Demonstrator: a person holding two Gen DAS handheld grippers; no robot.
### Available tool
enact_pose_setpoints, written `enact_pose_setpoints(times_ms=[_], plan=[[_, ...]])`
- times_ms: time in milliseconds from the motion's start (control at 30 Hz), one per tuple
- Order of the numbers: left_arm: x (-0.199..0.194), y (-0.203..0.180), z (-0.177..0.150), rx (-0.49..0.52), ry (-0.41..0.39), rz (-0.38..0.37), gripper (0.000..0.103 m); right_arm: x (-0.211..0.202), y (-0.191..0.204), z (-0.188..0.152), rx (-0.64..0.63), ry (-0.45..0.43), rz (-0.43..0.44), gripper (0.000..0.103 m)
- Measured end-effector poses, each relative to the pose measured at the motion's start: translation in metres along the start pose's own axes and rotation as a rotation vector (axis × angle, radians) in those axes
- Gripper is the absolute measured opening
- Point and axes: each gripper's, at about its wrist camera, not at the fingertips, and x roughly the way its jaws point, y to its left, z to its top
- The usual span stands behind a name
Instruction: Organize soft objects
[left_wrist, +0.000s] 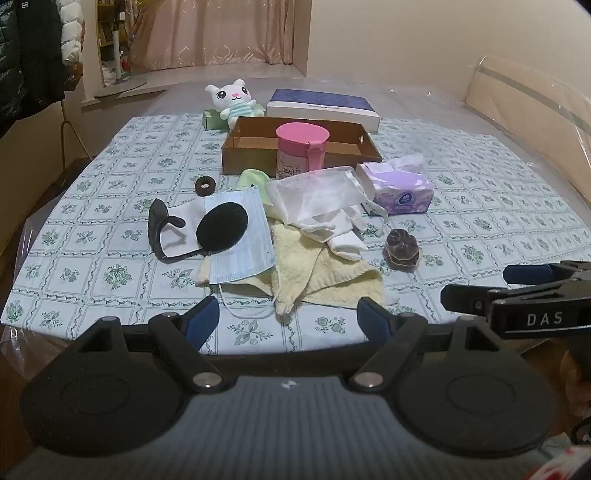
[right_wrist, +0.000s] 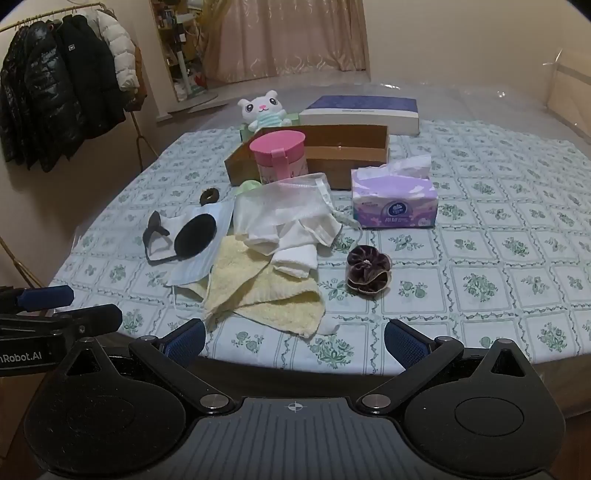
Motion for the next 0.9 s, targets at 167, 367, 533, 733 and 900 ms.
enact_pose_setpoints(times_ms=[167, 367, 533, 733, 900], plan=[[-0.0002, -0.0003, 0.0000, -0.001, -0.001, 0.000, 0.080, -0.0003, 0.0002, 0.0007, 0.001, 0.000, 0.002, 0.103], [-0.0003, -0.0001, 0.0001, -0.001, -0.002, -0.002, 0.080, -0.0007, 0.0005, 0.0012, 0.001, -0.003, 0.001, 0.103], [-0.0001, 0.0001, 0.0000, -0.003, 0.000, -0.002, 0.080, -0.0011, 0.0004, 0.0016, 0.001, -0.004, 0.002, 0.103], [-0.0004, 0.0008, -0.0004, -0.002, -0.001, -0.001, 0.080, -0.0015, 0.0004, 0.0024, 0.001, -0.005, 0.002, 0.103], [-0.0013, 0.0038, -0.0013, -0.002, -0.002, 0.000, 0.080, -0.0019, 0.0004, 0.0032, 0.001, -0.006, 0.002, 0.103]])
